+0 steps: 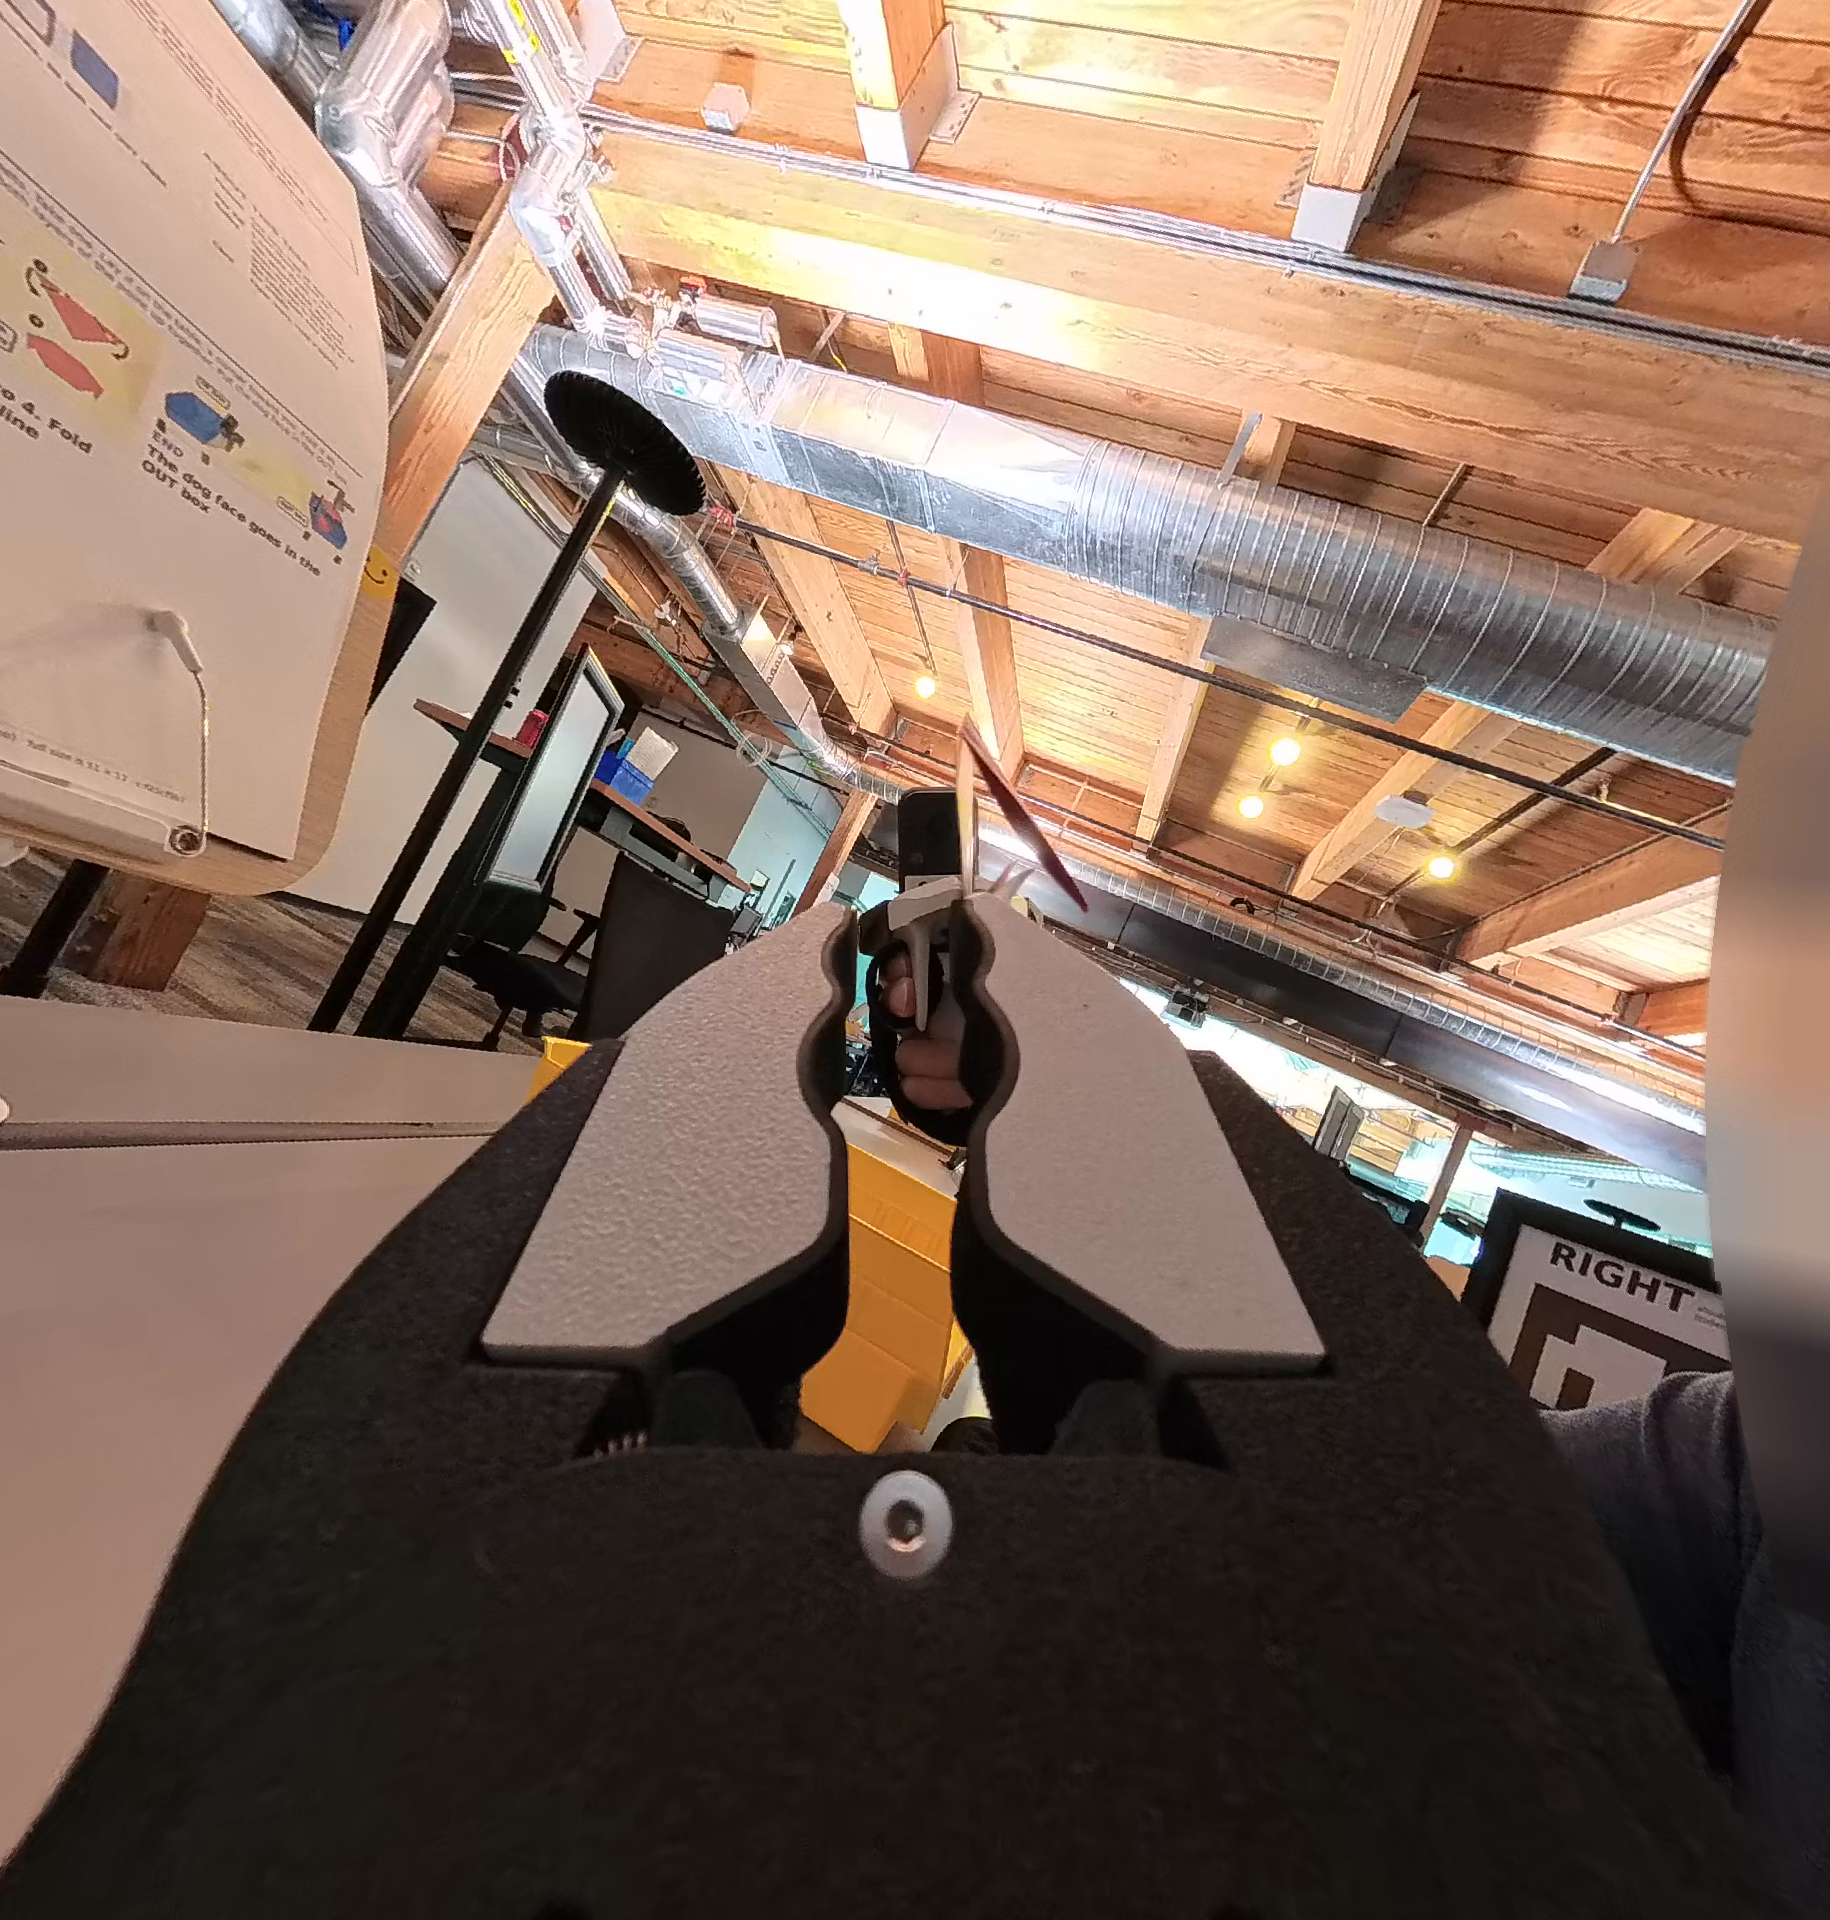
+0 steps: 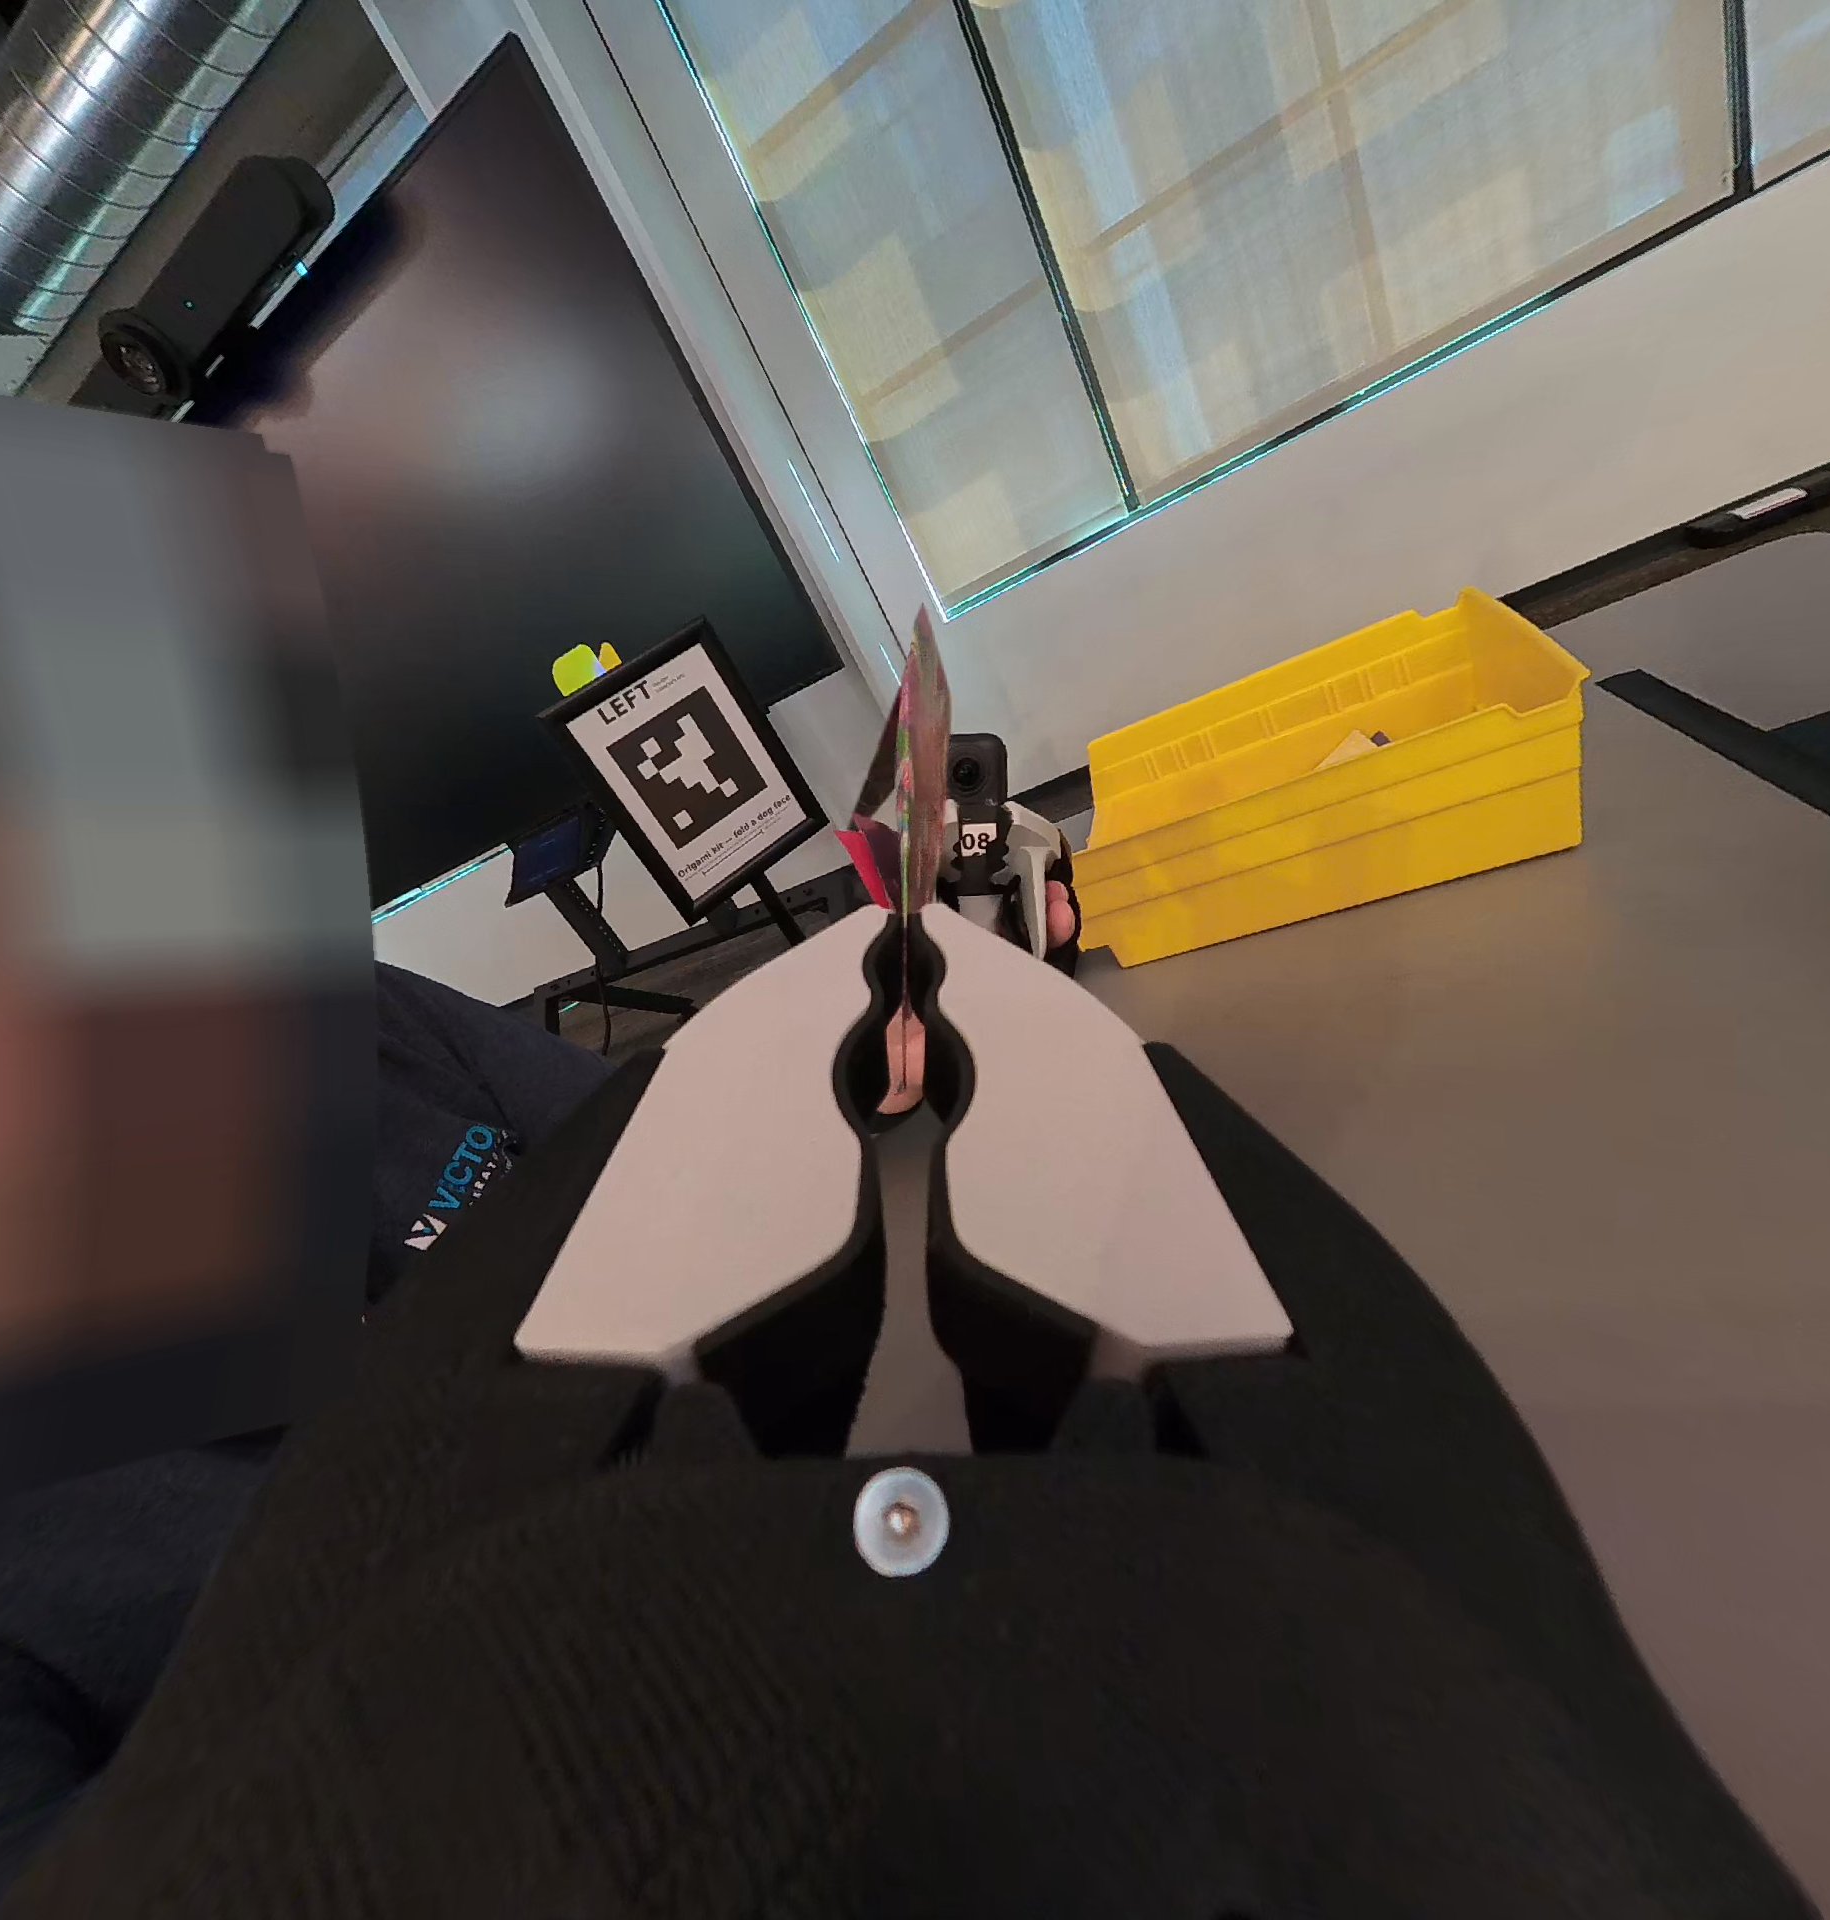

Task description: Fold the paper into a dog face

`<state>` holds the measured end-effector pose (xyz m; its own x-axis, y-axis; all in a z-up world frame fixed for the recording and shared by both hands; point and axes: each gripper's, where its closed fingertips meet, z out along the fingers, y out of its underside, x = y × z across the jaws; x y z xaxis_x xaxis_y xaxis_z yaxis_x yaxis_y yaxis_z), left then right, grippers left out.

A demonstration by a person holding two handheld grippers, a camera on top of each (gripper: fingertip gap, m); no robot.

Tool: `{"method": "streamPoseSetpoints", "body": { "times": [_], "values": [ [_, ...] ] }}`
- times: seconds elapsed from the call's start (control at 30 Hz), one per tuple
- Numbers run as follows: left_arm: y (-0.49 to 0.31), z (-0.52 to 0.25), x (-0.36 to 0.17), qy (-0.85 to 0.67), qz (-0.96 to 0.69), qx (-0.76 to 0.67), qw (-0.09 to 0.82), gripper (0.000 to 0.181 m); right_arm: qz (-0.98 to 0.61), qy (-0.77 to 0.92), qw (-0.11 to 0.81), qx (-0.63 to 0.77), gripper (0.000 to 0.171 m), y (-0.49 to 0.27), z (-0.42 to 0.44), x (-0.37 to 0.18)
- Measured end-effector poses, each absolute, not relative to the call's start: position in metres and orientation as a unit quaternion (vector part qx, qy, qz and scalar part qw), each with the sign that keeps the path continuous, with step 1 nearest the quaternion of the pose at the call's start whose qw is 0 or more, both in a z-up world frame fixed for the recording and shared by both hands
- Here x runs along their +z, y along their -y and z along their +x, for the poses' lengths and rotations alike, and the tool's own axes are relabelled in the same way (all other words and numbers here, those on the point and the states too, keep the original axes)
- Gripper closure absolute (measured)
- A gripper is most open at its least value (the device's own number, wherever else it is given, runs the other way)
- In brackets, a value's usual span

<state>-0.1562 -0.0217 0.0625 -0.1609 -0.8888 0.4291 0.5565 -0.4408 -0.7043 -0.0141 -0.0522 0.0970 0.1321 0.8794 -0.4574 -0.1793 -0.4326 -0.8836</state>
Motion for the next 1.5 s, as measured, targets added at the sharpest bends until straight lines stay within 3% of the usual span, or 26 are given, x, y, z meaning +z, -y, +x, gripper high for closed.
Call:
{"method": "streamPoseSetpoints", "body": {
  "times": [0.9, 1.13, 1.5],
  "values": [
    [0.02, -0.154, 0.059, -0.193, -0.426, -0.739, 0.484, 0.165, -0.599, 0.274, 0.446, 0.606, 0.17, 0.054, -0.009, 0.105],
    [0.015, -0.154, 0.057, -0.183, -0.438, -0.735, 0.484, 0.165, -0.64, 0.255, 0.406, 0.6, 0.17, 0.043, -0.009, 0.079],
    [0.02, -0.144, 0.056, -0.165, -0.438, -0.769, 0.436, 0.136, -0.651, 0.293, 0.356, 0.603, 0.17, 0.045, -0.043, 0.055]
  ]
}}
